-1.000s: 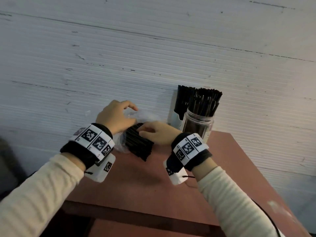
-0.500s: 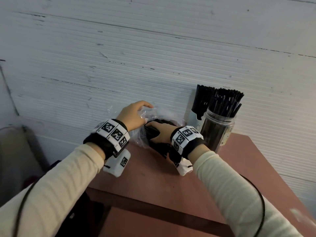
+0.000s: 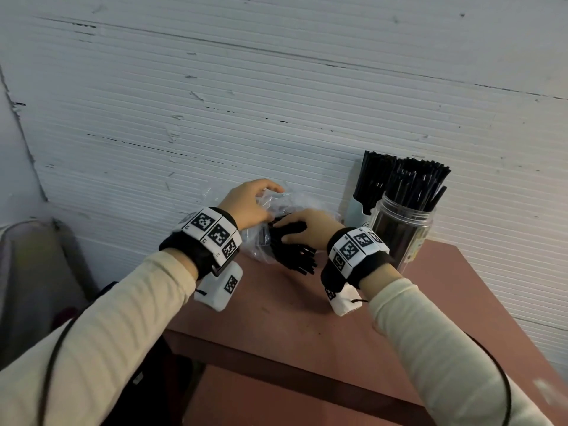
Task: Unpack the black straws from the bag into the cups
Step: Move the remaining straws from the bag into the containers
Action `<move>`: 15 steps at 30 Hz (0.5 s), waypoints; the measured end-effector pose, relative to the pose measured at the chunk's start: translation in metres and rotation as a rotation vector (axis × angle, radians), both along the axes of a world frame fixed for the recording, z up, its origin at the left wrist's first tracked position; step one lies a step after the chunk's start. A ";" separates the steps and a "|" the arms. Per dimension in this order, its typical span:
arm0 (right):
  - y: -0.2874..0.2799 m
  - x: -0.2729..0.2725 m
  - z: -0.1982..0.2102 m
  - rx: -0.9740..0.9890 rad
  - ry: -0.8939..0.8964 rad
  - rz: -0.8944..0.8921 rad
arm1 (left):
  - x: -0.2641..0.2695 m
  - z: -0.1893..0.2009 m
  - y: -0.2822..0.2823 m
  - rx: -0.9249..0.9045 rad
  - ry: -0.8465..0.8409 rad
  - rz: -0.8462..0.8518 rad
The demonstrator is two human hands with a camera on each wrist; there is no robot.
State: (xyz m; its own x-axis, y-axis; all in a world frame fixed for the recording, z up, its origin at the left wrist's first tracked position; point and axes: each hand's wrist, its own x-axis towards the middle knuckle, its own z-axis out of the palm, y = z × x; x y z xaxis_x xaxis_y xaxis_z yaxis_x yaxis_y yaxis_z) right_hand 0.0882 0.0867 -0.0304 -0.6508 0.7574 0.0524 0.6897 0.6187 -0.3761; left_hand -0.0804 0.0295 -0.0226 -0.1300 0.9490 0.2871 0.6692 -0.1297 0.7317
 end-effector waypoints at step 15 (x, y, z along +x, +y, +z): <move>-0.013 0.037 0.014 -0.196 0.245 -0.067 | 0.009 -0.005 -0.004 0.082 0.110 0.007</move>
State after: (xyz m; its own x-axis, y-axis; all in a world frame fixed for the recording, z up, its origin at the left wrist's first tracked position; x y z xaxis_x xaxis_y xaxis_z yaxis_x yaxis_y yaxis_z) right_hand 0.1256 0.0740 -0.0169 -0.5850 0.8094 0.0507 0.6005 0.4743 -0.6438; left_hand -0.0710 0.0260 -0.0272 -0.0998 0.9210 0.3766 0.7458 -0.1812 0.6410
